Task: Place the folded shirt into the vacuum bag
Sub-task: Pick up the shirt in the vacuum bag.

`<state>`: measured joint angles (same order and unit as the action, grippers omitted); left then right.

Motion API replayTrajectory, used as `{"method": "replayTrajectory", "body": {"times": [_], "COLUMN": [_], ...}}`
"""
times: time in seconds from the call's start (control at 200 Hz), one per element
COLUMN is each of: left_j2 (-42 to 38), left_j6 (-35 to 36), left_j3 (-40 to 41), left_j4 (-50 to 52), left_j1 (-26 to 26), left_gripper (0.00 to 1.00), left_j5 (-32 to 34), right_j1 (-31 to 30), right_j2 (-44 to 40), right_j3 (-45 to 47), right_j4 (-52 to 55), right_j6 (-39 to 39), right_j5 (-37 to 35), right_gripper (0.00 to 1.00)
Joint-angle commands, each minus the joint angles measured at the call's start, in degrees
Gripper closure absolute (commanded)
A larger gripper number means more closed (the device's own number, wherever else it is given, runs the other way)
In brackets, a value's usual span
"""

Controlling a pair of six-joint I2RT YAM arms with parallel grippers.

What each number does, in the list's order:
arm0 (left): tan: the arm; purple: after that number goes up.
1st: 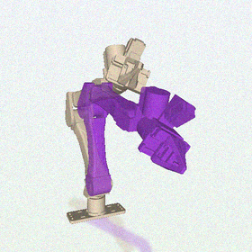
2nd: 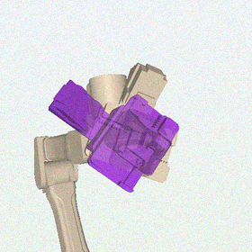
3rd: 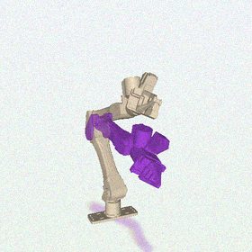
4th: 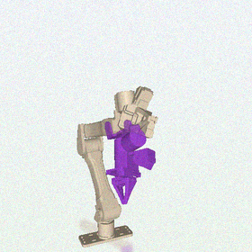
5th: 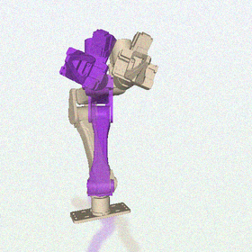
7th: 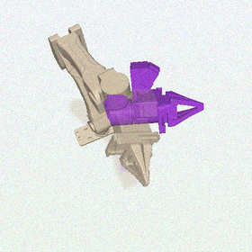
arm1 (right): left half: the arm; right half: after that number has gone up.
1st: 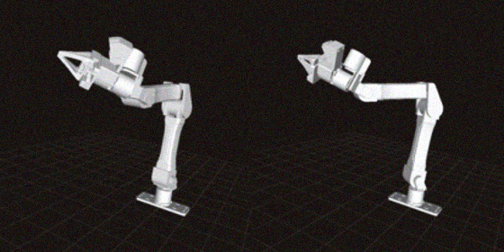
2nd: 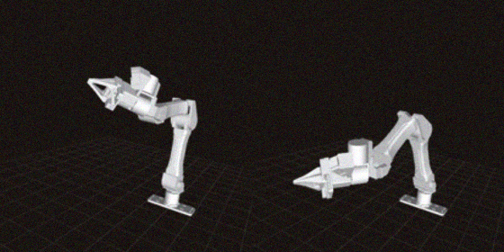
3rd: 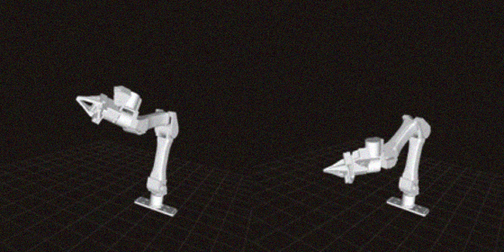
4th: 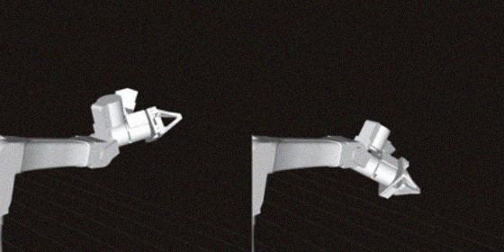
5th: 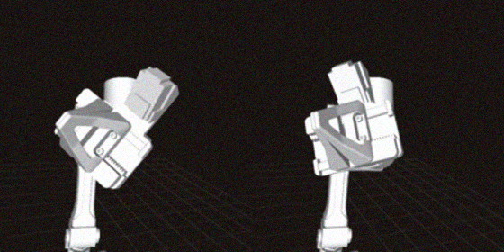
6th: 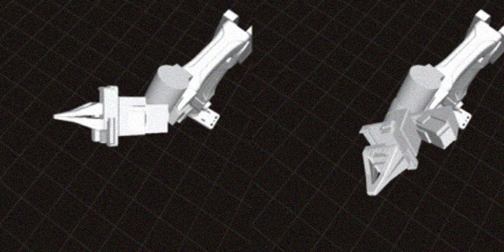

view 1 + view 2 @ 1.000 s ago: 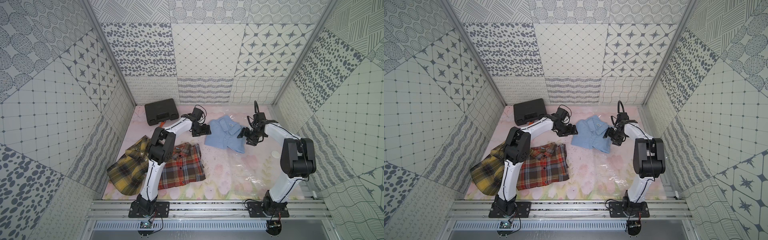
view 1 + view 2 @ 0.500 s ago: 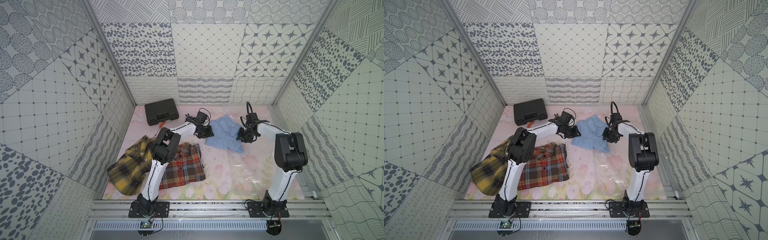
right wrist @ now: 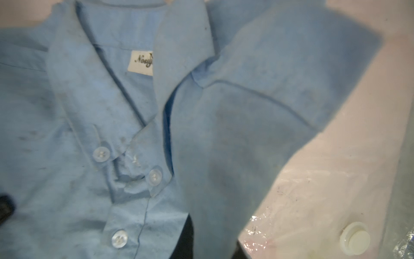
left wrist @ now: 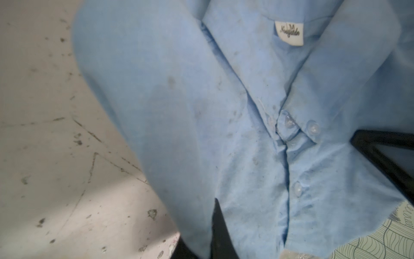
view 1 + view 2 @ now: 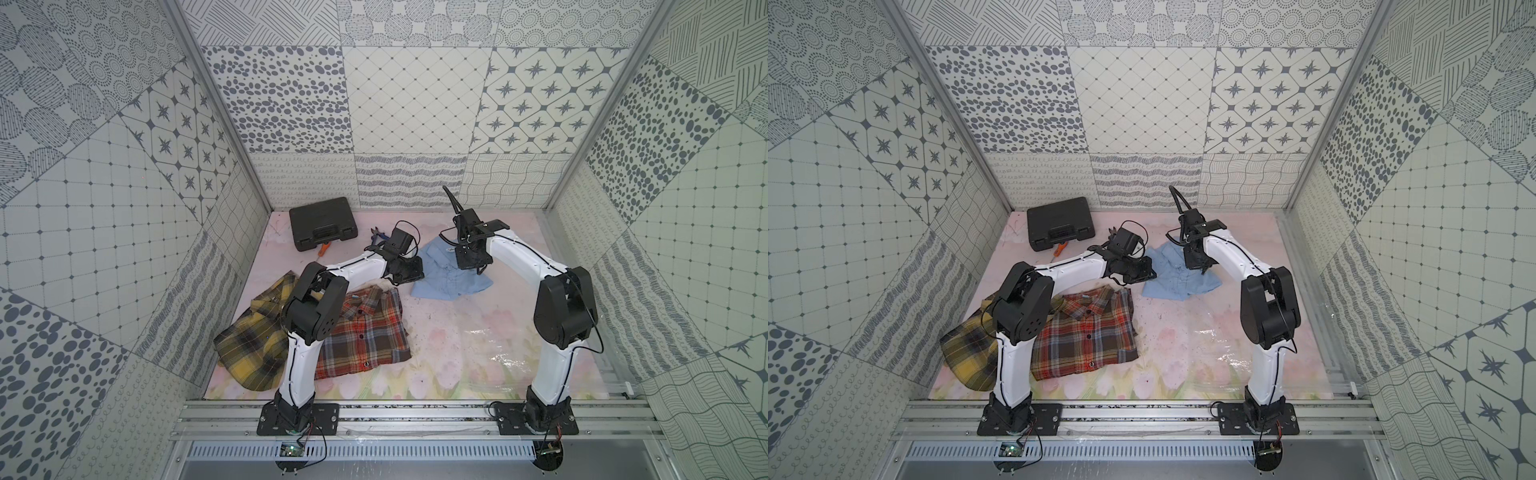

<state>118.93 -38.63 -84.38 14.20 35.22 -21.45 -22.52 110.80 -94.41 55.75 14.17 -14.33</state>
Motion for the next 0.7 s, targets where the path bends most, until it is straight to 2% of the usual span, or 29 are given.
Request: {"method": "replayTrajectory", "body": {"times": [0.0,0.205,0.29,0.375,0.48,0.58,0.695], "left_j2": [-0.69,-1.9,-1.87,-1.44,-1.15,-2.66,-5.92], "left_j6": [-4.98,-6.57,-6.59,-6.53,-6.17,-4.71,-1.95], "left_j3": [2.79,6.33,6.86,7.06,6.76,6.49,6.54], "left_j4": [-8.64,-12.92,-13.56,-13.78,-13.1,-10.58,-6.43], "left_j1": [0.99,0.97,0.98,0.91,0.11,-1.75,-4.78], "left_gripper": [1.0,1.0,1.0,0.96,0.87,0.71,0.54], "left_j5": [-0.71,-1.73,-2.81,-4.13,-6.31,-7.99,-9.25], "right_j1": [-1.39,-1.97,-1.95,-1.82,-1.43,-1.05,-0.89], "right_j2": [1.23,3.02,3.85,4.29,5.08,5.27,4.86], "right_j3": [-2.84,2.59,5.26,7.25,9.07,10.53,11.44], "right_j4": [-0.01,-9.97,-13.73,-16.88,-18.99,-19.92,-20.47], "right_j6": [2.35,11.24,12.91,13.86,14.35,14.01,13.87], "right_j5": [7.75,26.05,28.94,31.71,33.77,33.86,33.96], "right_gripper": [0.82,0.81,0.81,0.78,0.71,0.62,0.41]}}
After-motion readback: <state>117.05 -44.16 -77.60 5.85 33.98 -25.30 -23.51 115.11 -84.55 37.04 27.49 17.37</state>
